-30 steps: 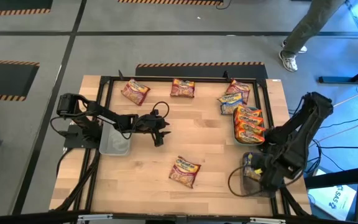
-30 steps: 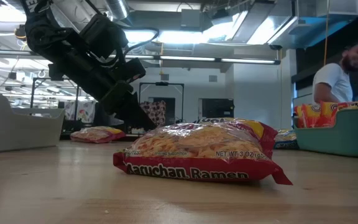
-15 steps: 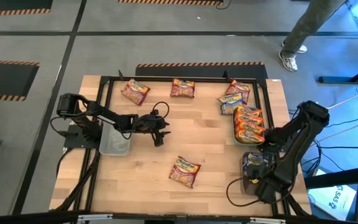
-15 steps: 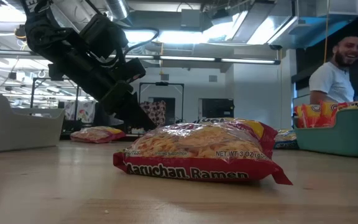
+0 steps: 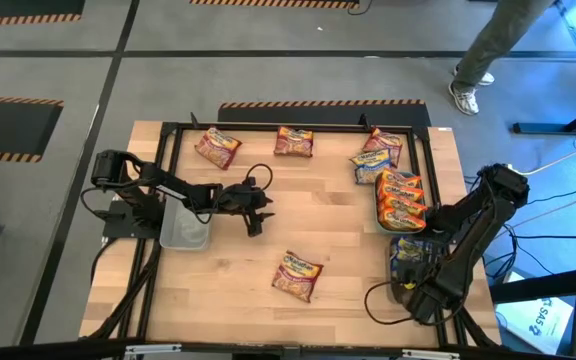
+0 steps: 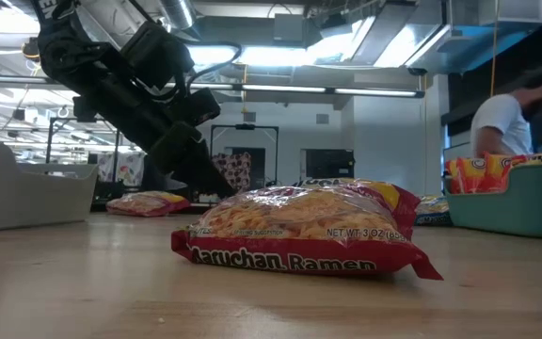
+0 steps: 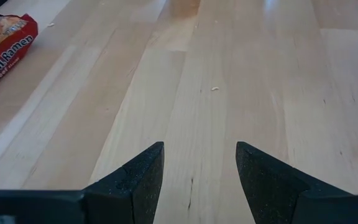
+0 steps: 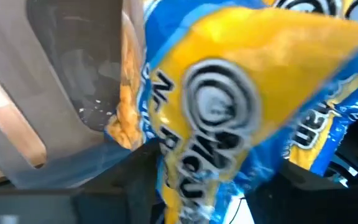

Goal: Sort Maruchan noodles
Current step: Put the blue noodle pack into the black bin

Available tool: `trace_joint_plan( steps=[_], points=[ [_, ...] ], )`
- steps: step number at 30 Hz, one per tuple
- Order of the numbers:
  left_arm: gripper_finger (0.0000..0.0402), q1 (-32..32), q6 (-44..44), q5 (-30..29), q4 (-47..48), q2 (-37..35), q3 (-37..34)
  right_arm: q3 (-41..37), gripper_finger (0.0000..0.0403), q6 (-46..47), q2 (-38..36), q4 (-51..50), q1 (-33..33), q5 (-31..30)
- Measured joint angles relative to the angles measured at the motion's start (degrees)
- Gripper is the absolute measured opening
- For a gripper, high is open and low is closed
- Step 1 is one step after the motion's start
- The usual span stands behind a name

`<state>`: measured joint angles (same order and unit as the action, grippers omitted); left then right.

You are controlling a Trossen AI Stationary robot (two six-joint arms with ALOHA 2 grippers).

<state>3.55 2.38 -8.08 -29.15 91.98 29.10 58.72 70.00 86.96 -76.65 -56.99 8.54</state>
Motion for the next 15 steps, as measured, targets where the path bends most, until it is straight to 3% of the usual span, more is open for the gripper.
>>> trace_joint_plan(
  steps=[7,15],
  points=[
    [0.0195,0.0,0.0,0.2,0.0,0.0,0.0,0.0,0.0251,0.1,0.0,0.2,0.0,-3.0],
    [0.0195,0.0,0.0,0.3,0.0,0.0,0.0,0.1,0.0244,-0.6,0.0,0.8,0.0,-3.0]
  ],
)
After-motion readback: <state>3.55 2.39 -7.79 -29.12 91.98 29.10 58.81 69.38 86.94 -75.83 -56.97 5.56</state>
